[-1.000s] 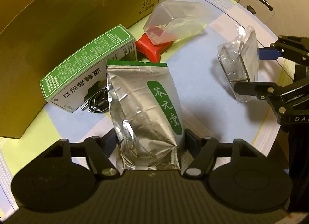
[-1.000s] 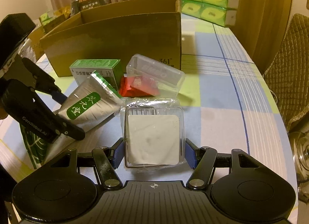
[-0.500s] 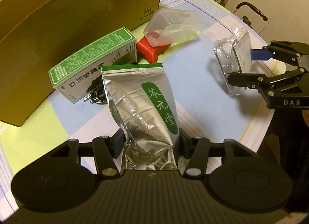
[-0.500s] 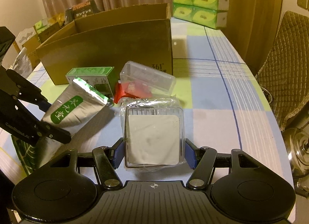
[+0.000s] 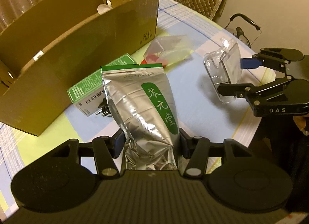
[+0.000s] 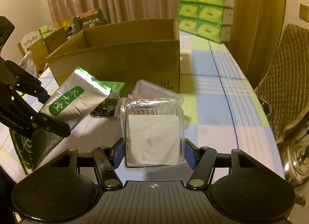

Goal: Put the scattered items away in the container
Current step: 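Lift the clear case and foil pouch off the table with both grippers, then carry both items over the cardboard box and open both grippers to drop them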

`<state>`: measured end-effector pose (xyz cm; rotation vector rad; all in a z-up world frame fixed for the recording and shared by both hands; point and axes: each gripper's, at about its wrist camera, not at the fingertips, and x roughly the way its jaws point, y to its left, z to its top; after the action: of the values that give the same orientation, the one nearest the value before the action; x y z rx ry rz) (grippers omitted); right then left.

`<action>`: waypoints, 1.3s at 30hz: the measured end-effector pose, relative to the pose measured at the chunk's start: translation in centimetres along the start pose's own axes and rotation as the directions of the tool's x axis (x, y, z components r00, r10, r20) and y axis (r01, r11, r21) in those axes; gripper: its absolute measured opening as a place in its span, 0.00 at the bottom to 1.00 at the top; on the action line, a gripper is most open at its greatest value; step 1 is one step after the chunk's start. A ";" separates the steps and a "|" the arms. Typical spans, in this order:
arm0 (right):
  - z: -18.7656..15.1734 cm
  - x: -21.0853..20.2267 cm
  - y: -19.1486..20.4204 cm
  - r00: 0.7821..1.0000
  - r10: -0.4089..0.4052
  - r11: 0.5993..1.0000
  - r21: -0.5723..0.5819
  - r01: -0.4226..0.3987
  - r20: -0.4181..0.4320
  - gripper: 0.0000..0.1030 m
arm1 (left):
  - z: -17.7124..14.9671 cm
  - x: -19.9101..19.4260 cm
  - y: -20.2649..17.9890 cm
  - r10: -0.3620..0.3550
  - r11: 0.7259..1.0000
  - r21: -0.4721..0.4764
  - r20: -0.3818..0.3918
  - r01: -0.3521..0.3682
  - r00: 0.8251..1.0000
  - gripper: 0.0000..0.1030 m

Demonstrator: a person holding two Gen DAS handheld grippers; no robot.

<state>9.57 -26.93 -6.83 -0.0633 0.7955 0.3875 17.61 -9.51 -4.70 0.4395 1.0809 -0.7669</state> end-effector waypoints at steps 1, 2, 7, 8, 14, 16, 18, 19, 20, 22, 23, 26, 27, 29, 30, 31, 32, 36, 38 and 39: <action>0.2 -0.2 0.1 1.000 0.000 1.000 -0.002 0.000 0.006 0.58 | 0.1 -0.2 0.0 0.003 1.000 0.000 0.004 -0.003 1.000 0.50; 0.4 -0.4 0.3 1.000 0.001 1.000 -0.006 -0.001 0.013 0.58 | 0.1 -0.6 0.0 0.008 1.000 0.001 0.010 -0.008 1.000 0.50; 1.7 -1.0 1.0 0.999 0.005 1.000 -0.023 -0.004 0.044 0.58 | 0.4 -2.2 0.2 0.025 1.000 0.003 0.038 -0.025 0.999 0.50; 2.0 -1.2 1.1 0.999 0.005 1.000 -0.025 -0.004 0.050 0.58 | 0.5 -2.6 0.3 0.029 1.000 0.002 0.045 -0.029 0.999 0.50; 4.0 -1.6 1.7 0.996 0.009 0.999 -0.050 -0.005 0.091 0.58 | 0.9 -5.1 1.0 0.053 0.999 0.002 0.081 -0.054 0.995 0.50; 4.9 -1.7 1.9 0.994 0.011 0.998 -0.058 -0.005 0.106 0.58 | 1.2 -5.7 1.3 0.064 0.998 0.001 0.091 -0.064 0.994 0.50; 5.8 -1.7 2.0 0.993 0.013 0.998 -0.066 -0.005 0.117 0.58 | 1.6 -6.4 1.6 0.072 0.997 -0.002 0.100 -0.072 0.992 0.50; 6.2 -1.7 2.1 0.993 0.014 0.998 -0.070 -0.006 0.121 0.58 | 1.7 -6.7 1.9 0.074 0.997 -0.003 0.105 -0.074 0.992 0.50; 6.7 -1.6 2.2 0.992 0.016 0.997 -0.075 -0.007 0.125 0.58 | 1.9 -7.1 2.1 0.077 0.997 -0.006 0.112 -0.076 0.991 0.50; 7.5 -1.4 2.4 0.991 0.019 0.996 -0.087 -0.008 0.129 0.58 | 2.3 -7.6 2.5 0.080 0.997 -0.011 0.120 -0.080 0.989 0.50; 8.0 -1.3 2.4 0.991 0.021 0.996 -0.091 -0.009 0.130 0.58 | 2.5 -7.8 2.8 0.083 0.997 -0.014 0.125 -0.082 0.989 0.50; 9.2 -0.8 2.7 0.990 0.023 0.994 -0.109 -0.008 0.137 0.58 | 3.1 -8.5 3.7 0.087 0.996 -0.027 0.139 -0.084 0.986 0.50; 9.6 -0.6 2.8 0.990 0.024 0.994 -0.113 -0.008 0.141 0.58 | 3.3 -8.7 4.0 0.091 0.996 -0.031 0.143 -0.087 0.985 0.50; 10.6 -0.3 3.0 0.988 0.026 0.993 -0.116 -0.009 0.149 0.58 | 3.8 -9.0 4.6 0.095 0.995 -0.037 0.150 -0.091 0.984 0.50; 11.0 -0.1 3.0 0.988 0.028 0.993 -0.117 -0.009 0.154 0.58 | 4.0 -9.1 5.0 0.099 0.995 -0.039 0.153 -0.094 0.983 0.50; 11.4 0.0 3.0 0.987 0.029 0.993 -0.119 -0.010 0.158 0.58 | 4.3 -9.3 5.3 0.102 0.994 -0.040 0.155 -0.097 0.983 0.50; 11.9 0.2 3.2 0.986 0.030 0.992 -0.122 -0.010 0.163 0.58 | 4.6 -9.4 5.6 0.107 0.994 -0.042 0.159 -0.102 0.982 0.50; 13.8 1.1 3.7 0.983 0.037 0.989 -0.149 -0.010 0.178 0.58 | 5.5 -9.8 7.0 0.120 0.992 -0.065 0.177 -0.110 0.977 0.50; 14.7 1.7 3.9 0.982 0.039 0.987 -0.161 -0.009 0.183 0.58 | 6.0 -9.9 7.7 0.128 0.990 -0.078 0.185 -0.115 0.974 0.50; 15.2 2.0 4.0 0.982 0.041 0.987 -0.163 -0.011 0.184 0.58 | 6.2 -10.0 8.1 0.130 0.990 -0.086 0.189 -0.116 0.973 0.50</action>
<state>19.83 -19.57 2.79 -0.1659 0.5787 0.4752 24.92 -4.81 6.67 0.3565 0.8877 -0.6436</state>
